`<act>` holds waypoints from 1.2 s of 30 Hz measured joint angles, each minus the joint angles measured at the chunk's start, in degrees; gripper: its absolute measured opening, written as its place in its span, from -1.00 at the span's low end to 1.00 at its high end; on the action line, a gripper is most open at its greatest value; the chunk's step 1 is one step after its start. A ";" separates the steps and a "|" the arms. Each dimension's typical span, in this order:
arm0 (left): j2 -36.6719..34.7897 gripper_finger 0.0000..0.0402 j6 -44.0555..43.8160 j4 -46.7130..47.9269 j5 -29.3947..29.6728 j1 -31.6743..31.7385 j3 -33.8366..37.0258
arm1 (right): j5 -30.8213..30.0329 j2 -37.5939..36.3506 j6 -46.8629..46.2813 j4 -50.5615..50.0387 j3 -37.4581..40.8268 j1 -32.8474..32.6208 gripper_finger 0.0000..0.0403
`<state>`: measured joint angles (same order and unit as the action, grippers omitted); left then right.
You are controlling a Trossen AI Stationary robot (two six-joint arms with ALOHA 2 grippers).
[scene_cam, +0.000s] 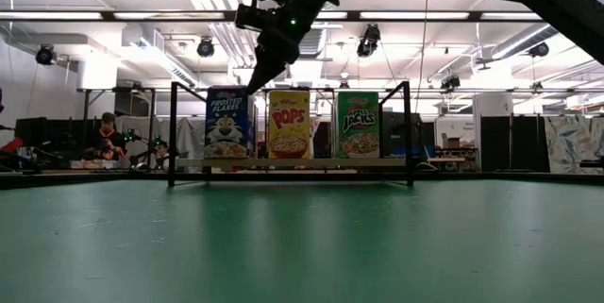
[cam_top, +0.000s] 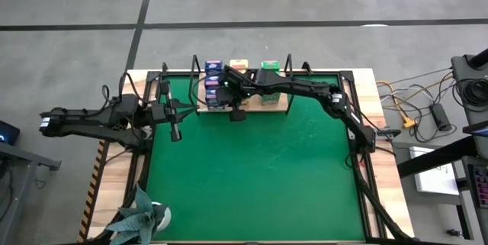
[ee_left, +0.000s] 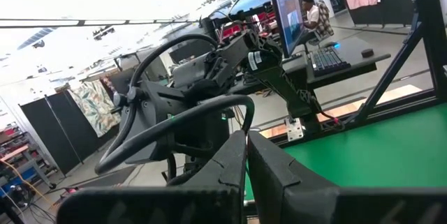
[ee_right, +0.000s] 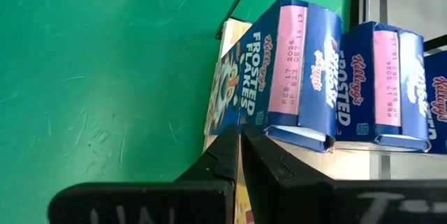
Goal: Stack cereal on shelf
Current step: Put the blue cereal box on the shelf aligned with the other blue cereal boxes
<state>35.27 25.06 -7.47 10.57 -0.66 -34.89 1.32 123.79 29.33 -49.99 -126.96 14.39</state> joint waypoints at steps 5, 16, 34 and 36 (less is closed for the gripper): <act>0.00 -1.00 0.00 0.03 -0.01 0.01 0.00 | 0.00 0.00 1.00 1.27 0.04 0.07 -0.96; 0.00 -1.00 0.23 0.39 -0.01 -0.01 0.00 | 0.00 -0.09 1.74 -0.59 0.29 0.00 -0.96; 0.00 -1.00 0.42 0.38 -0.01 0.01 0.00 | -3.43 0.09 2.80 2.76 -0.02 0.26 -0.96; 0.00 -1.00 0.42 0.38 -0.01 0.00 0.00 | -3.45 0.09 2.88 2.79 -0.02 0.26 -0.96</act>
<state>35.27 25.47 -7.09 10.57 -0.65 -34.89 -2.13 123.87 32.21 -47.20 -126.98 14.66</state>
